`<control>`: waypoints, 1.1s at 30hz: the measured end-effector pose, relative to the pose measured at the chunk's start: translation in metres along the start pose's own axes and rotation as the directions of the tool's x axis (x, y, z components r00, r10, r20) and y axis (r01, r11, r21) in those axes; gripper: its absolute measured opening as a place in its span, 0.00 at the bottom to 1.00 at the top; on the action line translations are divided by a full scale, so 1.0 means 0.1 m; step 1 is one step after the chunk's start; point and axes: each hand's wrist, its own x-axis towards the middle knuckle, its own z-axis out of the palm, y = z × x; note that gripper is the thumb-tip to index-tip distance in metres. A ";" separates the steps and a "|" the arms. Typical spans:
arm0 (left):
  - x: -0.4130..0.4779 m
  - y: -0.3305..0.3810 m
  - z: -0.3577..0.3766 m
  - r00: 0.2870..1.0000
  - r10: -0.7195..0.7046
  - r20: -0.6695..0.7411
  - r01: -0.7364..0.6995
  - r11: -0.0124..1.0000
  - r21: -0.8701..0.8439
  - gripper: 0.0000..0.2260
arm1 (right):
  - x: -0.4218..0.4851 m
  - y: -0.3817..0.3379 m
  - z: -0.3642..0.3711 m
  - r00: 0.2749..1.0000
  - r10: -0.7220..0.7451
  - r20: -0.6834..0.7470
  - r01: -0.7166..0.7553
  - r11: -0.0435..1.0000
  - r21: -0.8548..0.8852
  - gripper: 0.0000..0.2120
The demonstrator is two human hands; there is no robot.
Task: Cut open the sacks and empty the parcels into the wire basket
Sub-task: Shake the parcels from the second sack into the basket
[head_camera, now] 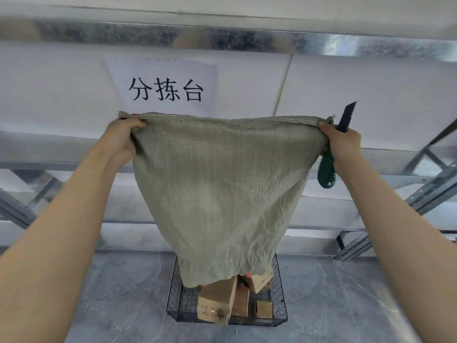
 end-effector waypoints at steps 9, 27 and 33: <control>0.01 0.06 -0.12 0.997 -0.043 0.057 0.045 0.999 -0.024 0.06 | 0.08 0.07 -0.08 0.950 0.204 0.236 -0.247 0.955 0.166 0.06; -0.06 -0.13 0.55 0.820 0.292 -0.492 -0.019 0.873 0.487 0.05 | -0.10 0.11 0.56 0.936 -0.006 -0.351 -0.085 0.966 -0.244 0.16; -0.26 -0.22 1.14 0.889 0.313 -0.334 -0.119 0.862 0.493 0.16 | -0.40 0.05 0.96 0.985 -0.021 -0.170 -0.006 0.988 -0.157 0.12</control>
